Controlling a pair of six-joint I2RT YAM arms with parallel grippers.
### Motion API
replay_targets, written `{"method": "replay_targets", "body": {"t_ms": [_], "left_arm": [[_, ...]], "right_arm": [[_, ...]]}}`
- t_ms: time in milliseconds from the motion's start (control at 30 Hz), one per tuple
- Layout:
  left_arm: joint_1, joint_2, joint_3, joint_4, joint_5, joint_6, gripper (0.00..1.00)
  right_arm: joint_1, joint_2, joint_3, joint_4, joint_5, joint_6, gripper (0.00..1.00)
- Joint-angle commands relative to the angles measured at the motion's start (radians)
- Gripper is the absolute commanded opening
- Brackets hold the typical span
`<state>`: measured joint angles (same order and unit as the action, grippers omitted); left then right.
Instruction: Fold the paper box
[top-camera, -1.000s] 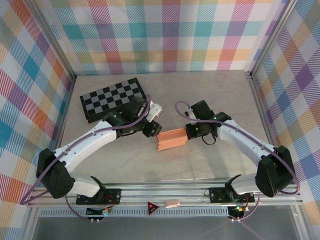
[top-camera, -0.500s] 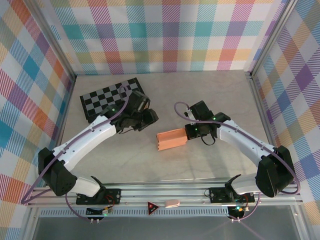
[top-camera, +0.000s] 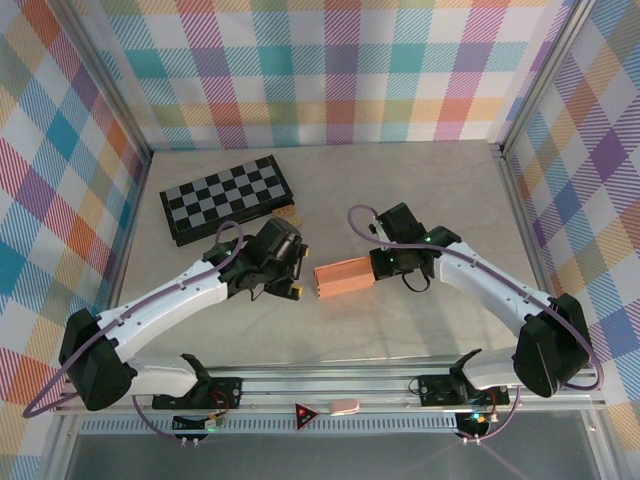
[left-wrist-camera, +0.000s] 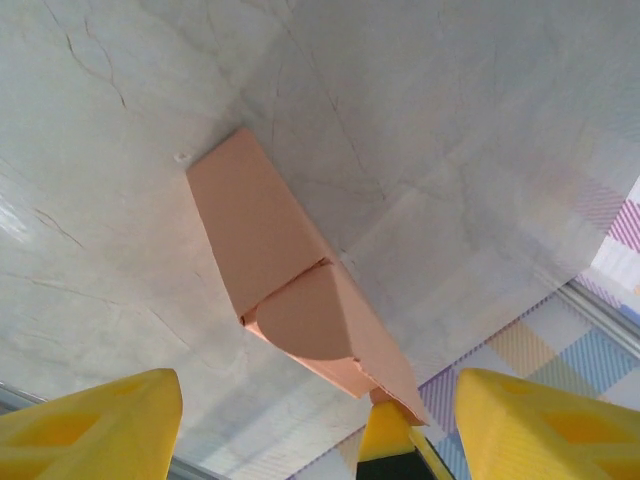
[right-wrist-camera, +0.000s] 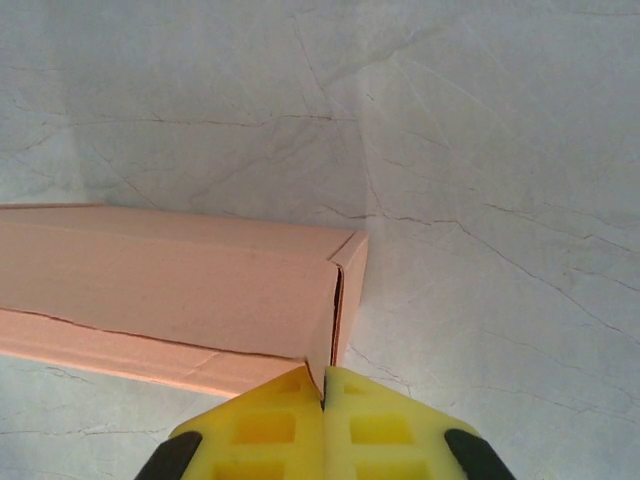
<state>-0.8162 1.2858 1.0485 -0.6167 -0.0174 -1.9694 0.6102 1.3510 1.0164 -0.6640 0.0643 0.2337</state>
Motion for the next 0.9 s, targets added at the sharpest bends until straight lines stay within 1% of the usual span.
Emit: {"method": "replay_targets", "body": {"t_ms": [0, 167, 233, 333, 433, 533, 700, 867], "left_arm": [[-0.032, 0.021, -0.021, 0.059, -0.02, -0.163, 0.72], [-0.076, 0.049, -0.037, 0.093, -0.023, -0.207, 0.71], [-0.084, 0.06, -0.052, 0.13, -0.033, -0.235, 0.71], [-0.084, 0.086, -0.057, 0.165, -0.051, -0.25, 0.7], [-0.084, 0.125, -0.064, 0.214, -0.029, -0.261, 0.7], [-0.086, 0.143, -0.065, 0.216, -0.023, -0.256, 0.69], [-0.086, 0.125, -0.086, 0.208, -0.06, -0.262, 0.63], [-0.087, 0.126, -0.106, 0.211, -0.061, -0.254, 0.59]], "right_arm": [[0.01, -0.02, -0.004, -0.015, 0.006, 0.023, 0.0], [0.011, -0.018, -0.013, -0.009, 0.004, 0.023, 0.0], [0.013, -0.018, -0.02, -0.004, 0.003, 0.022, 0.0], [0.013, -0.021, -0.032, 0.003, 0.003, 0.019, 0.0], [0.012, -0.021, -0.042, 0.006, 0.005, 0.018, 0.0], [0.013, -0.026, -0.049, 0.008, 0.007, 0.018, 0.0], [0.014, -0.033, -0.054, 0.009, 0.011, 0.017, 0.0], [0.015, -0.035, -0.058, 0.007, 0.006, 0.021, 0.0]]}}
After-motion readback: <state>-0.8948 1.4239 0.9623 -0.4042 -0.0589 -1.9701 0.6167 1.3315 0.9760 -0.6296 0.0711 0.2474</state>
